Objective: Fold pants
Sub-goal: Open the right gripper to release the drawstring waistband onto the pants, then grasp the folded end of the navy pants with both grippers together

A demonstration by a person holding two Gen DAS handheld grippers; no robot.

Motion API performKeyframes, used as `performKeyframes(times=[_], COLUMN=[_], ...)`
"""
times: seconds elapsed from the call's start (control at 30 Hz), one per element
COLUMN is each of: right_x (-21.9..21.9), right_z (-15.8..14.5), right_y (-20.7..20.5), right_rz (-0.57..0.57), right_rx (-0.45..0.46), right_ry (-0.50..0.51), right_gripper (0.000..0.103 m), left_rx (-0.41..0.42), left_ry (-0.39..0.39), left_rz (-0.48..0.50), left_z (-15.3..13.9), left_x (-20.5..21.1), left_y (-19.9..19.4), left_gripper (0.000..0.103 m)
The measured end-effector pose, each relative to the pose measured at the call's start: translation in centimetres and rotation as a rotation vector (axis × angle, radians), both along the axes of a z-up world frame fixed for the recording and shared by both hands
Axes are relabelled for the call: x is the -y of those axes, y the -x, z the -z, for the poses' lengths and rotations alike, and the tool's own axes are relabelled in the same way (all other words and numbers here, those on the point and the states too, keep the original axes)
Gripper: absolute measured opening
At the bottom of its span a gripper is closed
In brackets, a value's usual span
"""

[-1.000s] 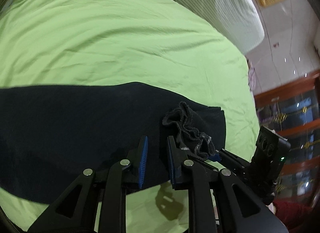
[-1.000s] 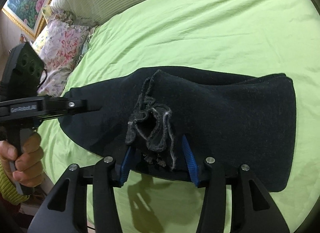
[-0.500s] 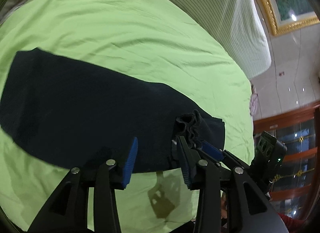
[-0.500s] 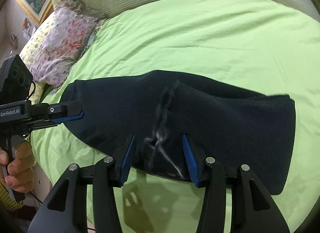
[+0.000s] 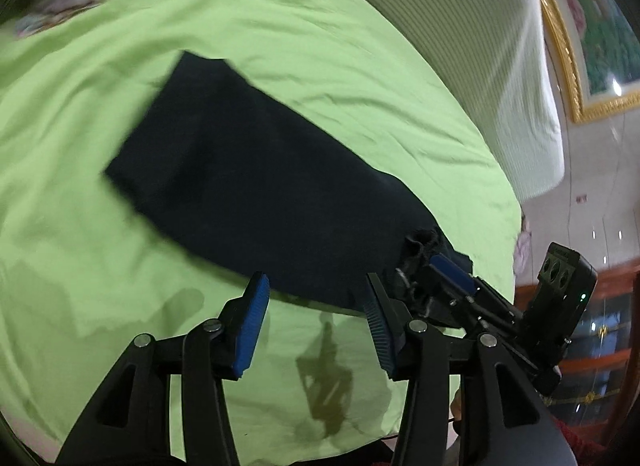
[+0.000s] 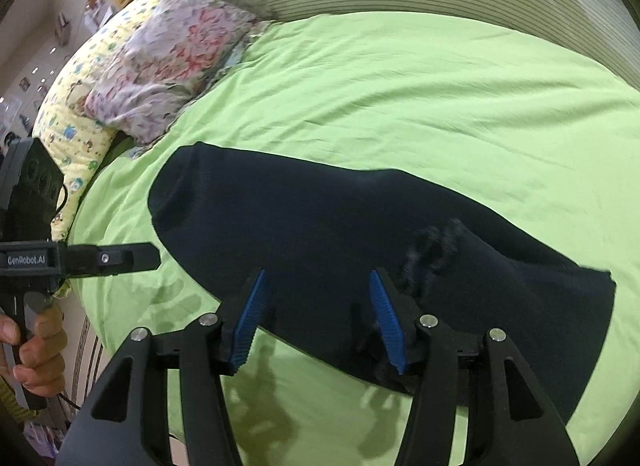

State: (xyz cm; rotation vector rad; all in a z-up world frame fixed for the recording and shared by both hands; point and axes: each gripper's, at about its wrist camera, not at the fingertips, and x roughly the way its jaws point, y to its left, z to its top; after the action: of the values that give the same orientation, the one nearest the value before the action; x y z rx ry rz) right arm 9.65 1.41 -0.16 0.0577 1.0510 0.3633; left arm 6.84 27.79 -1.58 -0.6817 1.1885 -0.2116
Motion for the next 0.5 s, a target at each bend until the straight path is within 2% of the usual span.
performKeyframes(times=[0.23, 0.33, 0.5], right_x=[-3.0, -3.9, -5.2], right_z=[-0.1, -0.2, -0.3], right_y=[-2.1, -3.3, -5.7], right_rz=[-0.079, -0.111, -0.166], right_rx=[-0.006, -0.009, -0.008], right_ry=[0.007, -0.001, -0.017], right_gripper=[0.055, 0.055, 0.057], left_rx=[-0.028, -0.031, -0.027], left_ry=[0.028, 0.051, 0.091], left_rz=[-0.138, -0.196, -0.264], left_z=[1.1, 1.5, 2.0], left_x=[-3.9, -5.1, -6.2], left_y=[2.6, 3.2, 3.0], left_gripper=[0.049, 0.06, 0.062])
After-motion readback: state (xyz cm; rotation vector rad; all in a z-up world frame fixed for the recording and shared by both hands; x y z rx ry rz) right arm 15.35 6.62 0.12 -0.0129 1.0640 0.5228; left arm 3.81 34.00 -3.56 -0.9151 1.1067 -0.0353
